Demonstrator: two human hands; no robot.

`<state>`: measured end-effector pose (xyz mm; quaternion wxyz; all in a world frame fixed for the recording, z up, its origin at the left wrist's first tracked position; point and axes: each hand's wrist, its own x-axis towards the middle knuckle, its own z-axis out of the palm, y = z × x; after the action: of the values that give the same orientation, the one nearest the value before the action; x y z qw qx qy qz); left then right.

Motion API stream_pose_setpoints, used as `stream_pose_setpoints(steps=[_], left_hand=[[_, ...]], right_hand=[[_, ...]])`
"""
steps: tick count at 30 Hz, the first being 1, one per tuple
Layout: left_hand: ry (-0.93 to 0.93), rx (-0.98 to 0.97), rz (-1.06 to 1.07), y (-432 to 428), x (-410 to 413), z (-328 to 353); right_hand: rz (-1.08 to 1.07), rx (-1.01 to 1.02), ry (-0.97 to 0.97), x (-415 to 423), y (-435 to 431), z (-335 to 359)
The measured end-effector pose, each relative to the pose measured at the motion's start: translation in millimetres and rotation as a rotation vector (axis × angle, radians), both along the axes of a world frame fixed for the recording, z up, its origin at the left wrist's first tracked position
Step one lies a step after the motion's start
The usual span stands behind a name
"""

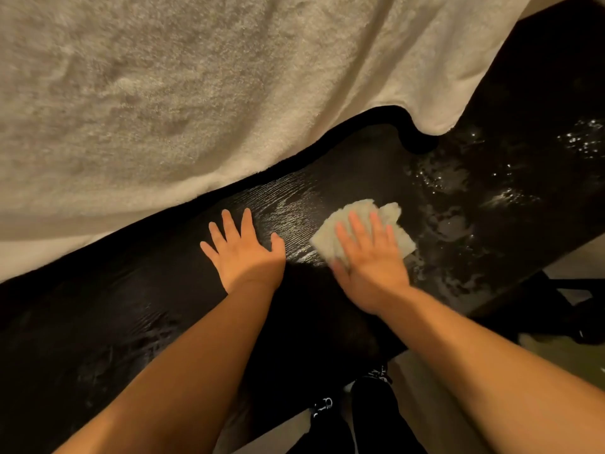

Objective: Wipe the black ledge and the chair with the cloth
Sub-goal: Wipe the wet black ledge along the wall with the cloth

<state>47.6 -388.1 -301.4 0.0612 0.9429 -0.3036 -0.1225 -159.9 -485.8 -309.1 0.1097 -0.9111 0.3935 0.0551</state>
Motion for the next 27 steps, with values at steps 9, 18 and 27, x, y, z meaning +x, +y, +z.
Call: stream_pose_setpoints(steps=[9, 18, 27], left_hand=[[-0.014, -0.140, -0.215, 13, -3, 2], [-0.056, -0.019, -0.497, 53, -37, 3], [-0.073, -0.007, -0.532, 57, -43, 2]], right_hand=[[-0.081, 0.033, 0.193, -48, -55, 6], [0.139, 0.044, 0.062, -41, 60, 3], [-0.163, 0.015, 0.101, -49, 13, 1]])
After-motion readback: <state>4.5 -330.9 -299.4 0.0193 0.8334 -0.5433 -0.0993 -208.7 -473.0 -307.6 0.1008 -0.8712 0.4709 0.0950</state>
